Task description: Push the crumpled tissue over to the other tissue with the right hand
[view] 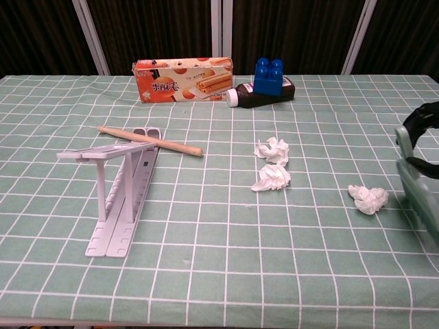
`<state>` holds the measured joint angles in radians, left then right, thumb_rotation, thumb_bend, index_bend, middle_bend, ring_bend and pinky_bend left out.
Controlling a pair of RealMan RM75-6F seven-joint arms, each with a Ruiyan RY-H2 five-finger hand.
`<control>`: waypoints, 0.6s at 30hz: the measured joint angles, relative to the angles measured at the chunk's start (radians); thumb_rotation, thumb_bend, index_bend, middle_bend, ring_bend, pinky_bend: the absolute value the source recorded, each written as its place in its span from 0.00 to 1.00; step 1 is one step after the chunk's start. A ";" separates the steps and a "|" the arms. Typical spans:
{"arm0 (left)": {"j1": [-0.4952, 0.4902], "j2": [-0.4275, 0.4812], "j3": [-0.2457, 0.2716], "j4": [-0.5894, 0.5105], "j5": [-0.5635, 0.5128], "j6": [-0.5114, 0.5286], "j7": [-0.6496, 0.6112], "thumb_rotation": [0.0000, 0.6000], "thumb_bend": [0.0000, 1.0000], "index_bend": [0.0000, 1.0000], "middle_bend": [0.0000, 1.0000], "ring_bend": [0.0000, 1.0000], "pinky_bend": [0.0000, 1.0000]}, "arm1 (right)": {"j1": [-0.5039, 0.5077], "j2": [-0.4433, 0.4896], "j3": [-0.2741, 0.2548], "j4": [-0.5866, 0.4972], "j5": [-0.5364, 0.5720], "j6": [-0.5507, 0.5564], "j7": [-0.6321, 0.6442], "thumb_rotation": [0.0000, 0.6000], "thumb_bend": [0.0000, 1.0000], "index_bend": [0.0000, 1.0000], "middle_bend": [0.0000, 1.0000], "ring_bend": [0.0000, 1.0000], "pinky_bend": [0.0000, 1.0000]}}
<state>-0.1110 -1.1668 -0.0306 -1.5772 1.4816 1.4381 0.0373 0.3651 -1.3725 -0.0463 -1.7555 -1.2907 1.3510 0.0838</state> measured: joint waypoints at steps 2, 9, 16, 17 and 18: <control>0.001 0.001 0.001 0.004 0.002 0.000 -0.008 1.00 0.01 0.19 0.15 0.08 0.06 | -0.001 -0.051 0.026 0.008 0.005 0.006 -0.045 1.00 0.47 0.61 0.54 0.21 0.00; 0.005 0.000 0.005 0.013 0.003 0.003 -0.027 1.00 0.01 0.19 0.15 0.08 0.06 | 0.027 -0.207 0.126 0.081 0.050 -0.012 -0.156 1.00 0.47 0.60 0.54 0.21 0.00; 0.007 0.005 0.006 0.007 0.007 0.007 -0.027 1.00 0.01 0.19 0.15 0.08 0.06 | 0.100 -0.356 0.226 0.222 0.083 -0.073 -0.185 1.00 0.47 0.59 0.54 0.21 0.00; 0.007 0.005 0.006 0.006 0.007 0.007 -0.027 1.00 0.01 0.19 0.15 0.08 0.06 | 0.115 -0.377 0.241 0.245 0.085 -0.084 -0.185 1.00 0.47 0.59 0.54 0.21 0.00; 0.007 0.005 0.007 0.005 0.006 0.006 -0.026 1.00 0.01 0.19 0.15 0.08 0.06 | 0.126 -0.392 0.253 0.262 0.085 -0.092 -0.184 1.00 0.47 0.59 0.54 0.21 0.00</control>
<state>-0.1040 -1.1614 -0.0235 -1.5721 1.4875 1.4438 0.0116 0.4913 -1.7648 0.2063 -1.4936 -1.2057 1.2591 -0.0999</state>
